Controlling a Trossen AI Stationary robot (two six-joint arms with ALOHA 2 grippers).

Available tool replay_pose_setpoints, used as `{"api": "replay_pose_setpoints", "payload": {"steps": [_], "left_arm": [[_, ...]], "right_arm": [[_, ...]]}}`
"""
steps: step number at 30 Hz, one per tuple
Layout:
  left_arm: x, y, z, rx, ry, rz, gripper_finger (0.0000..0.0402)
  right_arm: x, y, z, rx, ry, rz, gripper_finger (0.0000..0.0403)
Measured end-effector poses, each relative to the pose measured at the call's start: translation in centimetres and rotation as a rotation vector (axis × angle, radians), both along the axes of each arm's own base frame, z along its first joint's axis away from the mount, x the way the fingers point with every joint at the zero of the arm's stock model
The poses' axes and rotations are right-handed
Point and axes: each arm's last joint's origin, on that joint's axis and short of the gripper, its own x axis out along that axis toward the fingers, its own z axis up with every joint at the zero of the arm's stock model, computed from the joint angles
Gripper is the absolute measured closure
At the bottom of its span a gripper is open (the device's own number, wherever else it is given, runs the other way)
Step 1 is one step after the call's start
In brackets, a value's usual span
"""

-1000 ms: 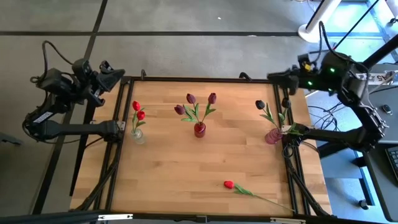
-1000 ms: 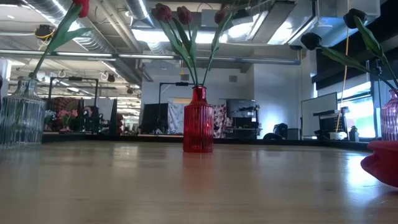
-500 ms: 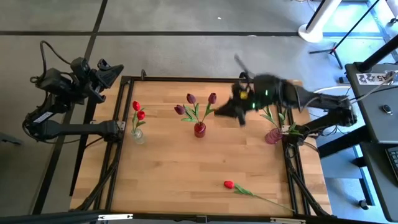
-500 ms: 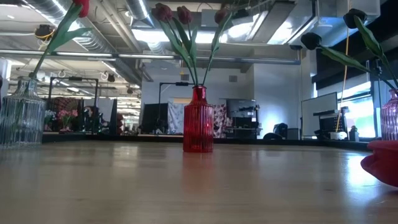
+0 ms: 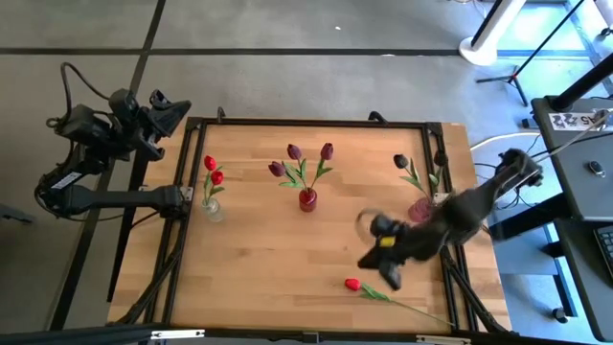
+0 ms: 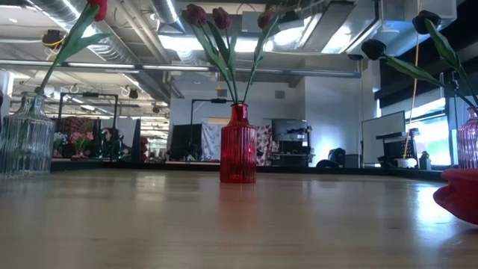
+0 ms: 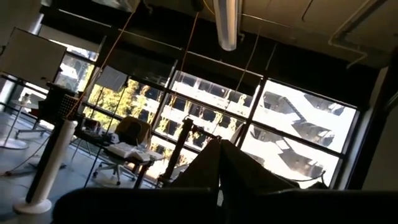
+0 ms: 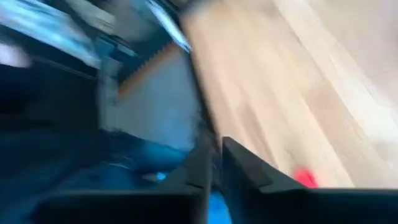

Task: Sort flowers into vase by color
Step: Put the red tulip into the white vase

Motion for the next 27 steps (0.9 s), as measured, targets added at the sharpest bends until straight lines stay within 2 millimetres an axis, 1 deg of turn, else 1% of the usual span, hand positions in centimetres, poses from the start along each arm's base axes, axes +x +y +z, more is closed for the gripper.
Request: {"api": "replay_pose_setpoints", "payload": {"steps": [3,7,9,11,14,17,19,21,23,27], "left_arm": [[0.0,-0.1,0.0,0.020,0.008,-0.027,0.0395],[0.1,-0.3,0.1,0.052,0.005,-0.093,0.0395],[0.0,-0.4,0.3,0.070,-0.014,-0.128,0.0395],[0.0,-0.4,0.4,0.052,-0.031,-0.131,0.0395],[0.1,-0.3,0.2,0.007,-0.018,-0.109,0.0395],[0.2,-0.3,-0.1,-0.004,0.013,-0.109,0.0395],[0.2,-0.3,-0.2,-0.005,0.017,-0.109,0.0395],[0.2,-0.3,-0.2,-0.008,0.015,-0.109,0.0395],[0.2,-0.3,-0.1,-0.018,0.008,-0.114,0.0395],[0.1,-0.3,0.1,-0.118,-0.056,-0.164,0.0395]], "right_arm": [[0.4,1.8,-3.0,-0.030,0.199,-0.036,0.0328],[1.5,4.0,-7.1,-0.096,0.407,-0.019,0.0262],[2.0,5.4,-9.3,-0.132,0.490,0.008,0.0229],[2.6,6.5,-11.2,-0.159,0.546,0.043,0.0202],[3.0,8.2,-14.3,-0.209,0.641,0.123,0.0175],[3.5,9.2,-17.1,-0.249,0.719,0.161,0.0166],[3.9,9.5,-18.6,-0.273,0.743,0.160,0.0165],[4.4,9.5,-19.9,-0.311,0.758,0.154,0.0168],[5.1,9.0,-21.1,-0.325,0.794,0.135,0.0175],[5.8,8.7,-23.1,-0.340,0.851,0.140,0.0195]]}}
